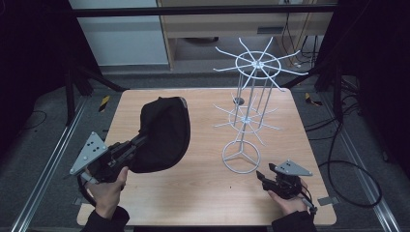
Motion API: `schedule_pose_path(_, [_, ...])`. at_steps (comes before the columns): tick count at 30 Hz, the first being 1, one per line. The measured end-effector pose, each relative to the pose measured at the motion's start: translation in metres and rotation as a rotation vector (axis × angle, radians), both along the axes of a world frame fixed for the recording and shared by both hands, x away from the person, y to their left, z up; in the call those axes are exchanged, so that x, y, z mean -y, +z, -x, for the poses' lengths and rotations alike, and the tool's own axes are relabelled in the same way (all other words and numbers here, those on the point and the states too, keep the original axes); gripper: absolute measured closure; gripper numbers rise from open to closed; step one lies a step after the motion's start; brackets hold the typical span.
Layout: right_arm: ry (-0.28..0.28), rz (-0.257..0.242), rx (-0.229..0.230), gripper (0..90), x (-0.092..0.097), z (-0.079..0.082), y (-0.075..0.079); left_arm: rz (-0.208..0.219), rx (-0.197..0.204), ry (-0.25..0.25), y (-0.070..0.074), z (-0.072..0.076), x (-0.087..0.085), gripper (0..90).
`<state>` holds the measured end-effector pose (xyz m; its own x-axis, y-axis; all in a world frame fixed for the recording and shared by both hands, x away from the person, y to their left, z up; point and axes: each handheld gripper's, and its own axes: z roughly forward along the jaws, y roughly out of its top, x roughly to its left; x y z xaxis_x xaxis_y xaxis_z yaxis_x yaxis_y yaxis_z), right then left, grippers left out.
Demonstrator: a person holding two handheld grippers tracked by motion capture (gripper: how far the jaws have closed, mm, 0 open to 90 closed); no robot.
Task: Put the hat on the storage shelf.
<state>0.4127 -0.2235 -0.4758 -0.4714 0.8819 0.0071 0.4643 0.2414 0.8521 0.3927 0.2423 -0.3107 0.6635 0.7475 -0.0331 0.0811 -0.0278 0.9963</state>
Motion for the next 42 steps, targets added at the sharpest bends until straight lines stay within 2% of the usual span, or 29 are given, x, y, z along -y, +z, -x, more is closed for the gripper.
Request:
schedule_pose_path(3, [-0.002, 0.004, 0.001, 42.7, 0.000, 0.000, 0.000, 0.024, 0.033, -0.023, 0.009, 0.001, 0.005, 86.2])
schedule_pose_path(7, [-0.005, 0.004, 0.000, 42.7, 0.000, 0.000, 0.000, 0.055, 0.058, -0.049, 0.016, 0.003, 0.009, 86.2])
schedule_pose_path(15, [-0.005, 0.004, 0.002, 42.7, 0.000, 0.000, 0.000, 0.108, 0.121, -0.072, 0.036, -0.001, 0.011, 86.2])
schedule_pose_path(24, [-0.005, 0.006, 0.005, 42.7, 0.000, -0.001, -0.001, 0.154, 0.164, -0.088, 0.057, -0.008, 0.010, 86.2])
schedule_pose_path(42, [-0.005, 0.003, 0.002, 42.7, 0.001, -0.001, -0.001, 0.207, 0.191, -0.156, 0.089, -0.016, 0.024, 86.3])
